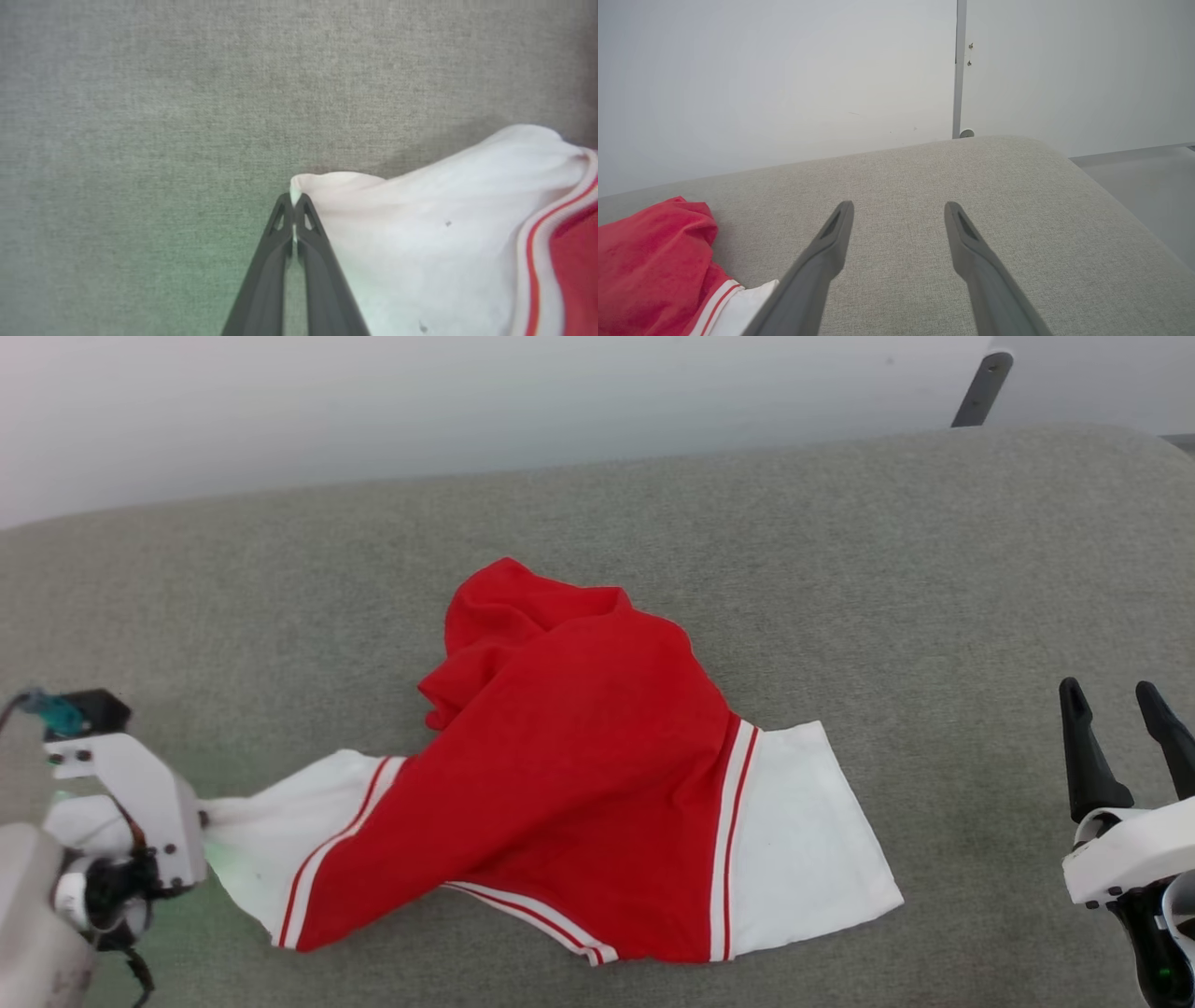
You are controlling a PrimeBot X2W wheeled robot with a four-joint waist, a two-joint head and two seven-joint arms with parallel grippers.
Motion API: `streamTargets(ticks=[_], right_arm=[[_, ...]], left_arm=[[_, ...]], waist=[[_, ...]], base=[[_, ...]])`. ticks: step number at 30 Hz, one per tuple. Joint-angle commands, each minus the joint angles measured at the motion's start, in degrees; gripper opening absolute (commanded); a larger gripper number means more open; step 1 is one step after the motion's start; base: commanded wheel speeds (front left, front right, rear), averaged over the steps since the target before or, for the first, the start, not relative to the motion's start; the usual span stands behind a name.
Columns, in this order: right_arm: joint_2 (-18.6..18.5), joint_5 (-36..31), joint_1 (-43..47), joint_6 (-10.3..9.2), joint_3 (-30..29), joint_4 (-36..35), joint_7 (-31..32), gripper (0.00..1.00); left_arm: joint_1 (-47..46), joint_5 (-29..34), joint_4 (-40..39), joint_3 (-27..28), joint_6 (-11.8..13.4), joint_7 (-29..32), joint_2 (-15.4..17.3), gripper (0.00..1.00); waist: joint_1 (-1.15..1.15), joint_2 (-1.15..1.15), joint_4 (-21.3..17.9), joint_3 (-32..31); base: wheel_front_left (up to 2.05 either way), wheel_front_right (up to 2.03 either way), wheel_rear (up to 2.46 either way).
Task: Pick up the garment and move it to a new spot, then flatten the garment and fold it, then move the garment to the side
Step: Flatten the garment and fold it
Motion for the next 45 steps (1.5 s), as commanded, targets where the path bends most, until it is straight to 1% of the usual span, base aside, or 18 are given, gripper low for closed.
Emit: streamTargets(ticks=[1,6,12,23,25,29,30,31,32,33,38,45], right_arm=[[-0.1,-0.2,0.2,-0.04,-0.1,0.0,0.0,1.00],[0.0,-0.1,0.0,-0.04,-0.2,0.2,0.1,1.00],[0.2,-0.3,-0.2,-0.04,-0.3,0.5,0.3,1.00],[-0.1,-0.5,-0.6,-0.04,-0.1,1.2,0.6,1.00],[0.0,-0.4,-0.6,-0.04,0.0,1.3,0.5,1.00],[0.1,-0.5,-0.5,-0.04,0.1,1.5,0.6,1.00],[0.0,-0.5,-0.4,-0.04,0.1,1.5,0.7,1.00],[0.0,-0.5,-0.3,-0.04,0.2,1.6,0.8,1.00],[0.0,-0.5,-0.2,-0.04,0.3,1.7,0.9,1.00],[0.0,-0.5,-0.1,-0.04,0.4,1.7,0.9,1.00],[0.0,-0.3,0.6,-0.04,1.1,1.4,0.9,1.00],[-0.4,0.2,1.1,-0.04,1.8,-0.5,0.0,1.00]], left_arm=[[-0.2,-0.6,0.0,0.6,0.5,-0.6,0.5,0.00],[2.0,-0.9,-1.2,1.6,2.0,-1.6,1.9,0.00],[6.0,-2.0,-3.3,3.1,4.6,-2.6,2.9,0.00],[12.6,-4.3,-6.6,4.2,7.6,-2.4,2.8,0.00],[13.5,-4.7,-7.4,4.3,7.9,-2.4,2.7,0.00],[14.5,-5.0,-9.3,4.7,7.5,-3.5,2.8,0.00],[14.6,-4.9,-9.8,4.9,7.5,-4.0,2.8,0.10],[14.7,-5.0,-10.2,5.1,7.5,-4.4,2.8,0.33],[14.9,-4.7,-10.5,5.1,7.6,-4.7,3.0,0.58],[15.0,-4.5,-11.0,5.1,7.5,-5.0,3.2,1.00],[15.8,-4.5,-13.3,5.2,7.1,-5.6,3.9,1.00],[15.8,-3.0,-15.9,3.9,6.4,-5.0,5.6,1.00]], waist=[[0.00,0.00,0.4,0.0],[0.00,0.00,1.4,0.2],[0.00,0.00,2.3,0.5],[0.00,0.00,3.2,0.4],[0.00,0.00,3.3,0.3],[0.00,0.00,3.5,0.0],[0.00,0.00,3.6,-0.2],[0.00,0.00,3.6,-0.4],[0.00,0.00,3.6,-0.6],[0.00,0.00,3.7,-0.9],[0.00,0.00,3.6,-2.2],[0.00,0.00,3.2,-3.1]], base=[[0.00,0.00,0.00],[0.00,0.00,0.00],[0.00,0.00,0.00],[0.00,0.00,0.00],[0.00,0.00,0.00],[0.00,0.00,0.00],[0.00,0.00,0.00],[0.00,0.00,0.00],[0.00,0.00,0.00],[0.00,0.00,0.00],[0.00,0.00,0.00],[0.00,0.00,0.00]])
